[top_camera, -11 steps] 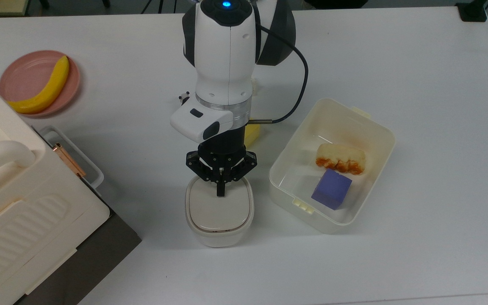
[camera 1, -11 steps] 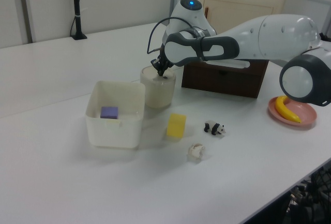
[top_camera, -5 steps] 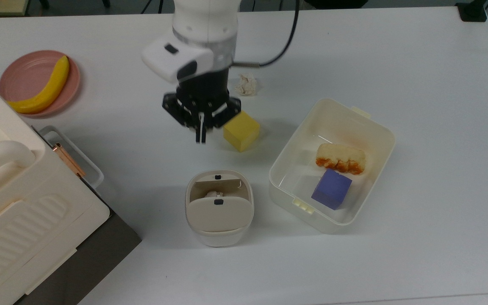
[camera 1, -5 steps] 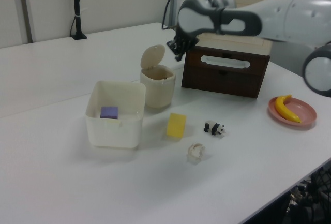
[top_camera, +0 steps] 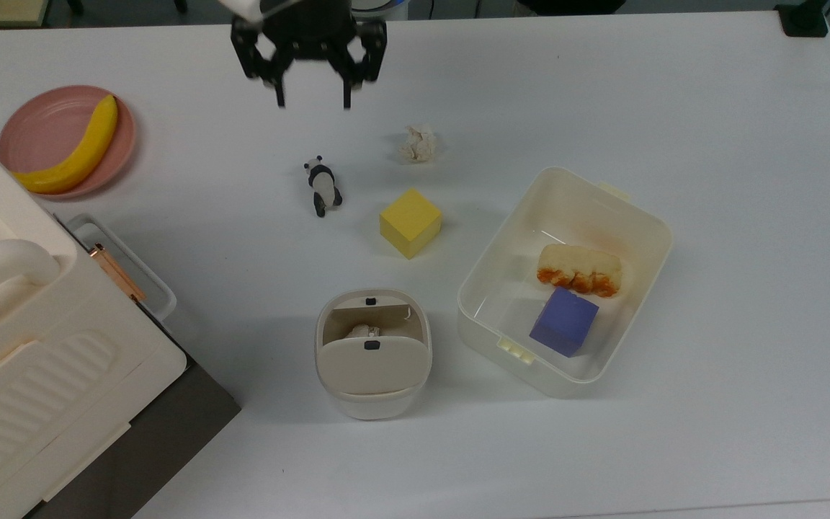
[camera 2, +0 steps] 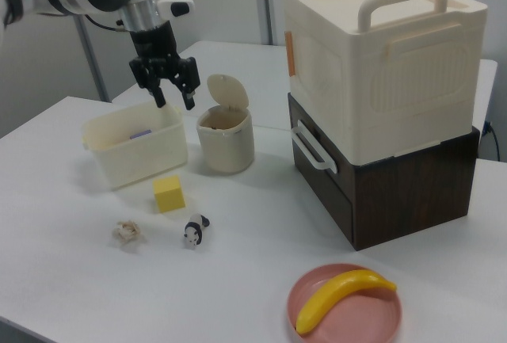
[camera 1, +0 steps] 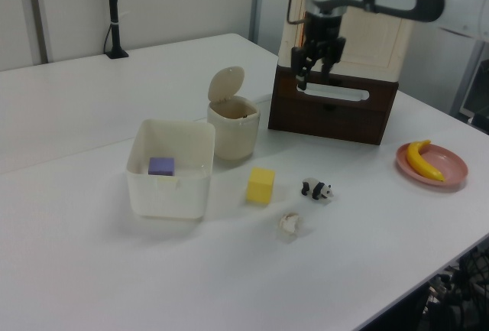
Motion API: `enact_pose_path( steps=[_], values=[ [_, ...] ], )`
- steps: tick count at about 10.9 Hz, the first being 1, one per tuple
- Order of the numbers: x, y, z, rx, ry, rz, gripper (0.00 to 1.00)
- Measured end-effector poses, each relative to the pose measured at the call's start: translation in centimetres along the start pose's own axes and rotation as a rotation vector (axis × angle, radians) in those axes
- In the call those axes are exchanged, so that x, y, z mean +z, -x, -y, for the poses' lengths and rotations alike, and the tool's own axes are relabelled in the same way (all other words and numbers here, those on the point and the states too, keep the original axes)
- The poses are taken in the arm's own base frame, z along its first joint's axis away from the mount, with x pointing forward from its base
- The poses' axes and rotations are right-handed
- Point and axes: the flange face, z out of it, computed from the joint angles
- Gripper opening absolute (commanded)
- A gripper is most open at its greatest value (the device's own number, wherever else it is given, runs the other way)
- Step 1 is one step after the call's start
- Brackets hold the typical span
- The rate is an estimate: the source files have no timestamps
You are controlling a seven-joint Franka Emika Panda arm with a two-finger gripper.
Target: Open the trash can
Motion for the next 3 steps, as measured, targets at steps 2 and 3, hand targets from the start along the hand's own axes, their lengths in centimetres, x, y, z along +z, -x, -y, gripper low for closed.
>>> enact_pose_path(
  steps=[2, 3],
  values=[
    [-0.65, 1.04, -0.13, -0.007, -0.001, 0.019, 1.00],
    [-0.40, 1.07, -0.11, -0.008, -0.002, 0.025, 1.00]
  ],
)
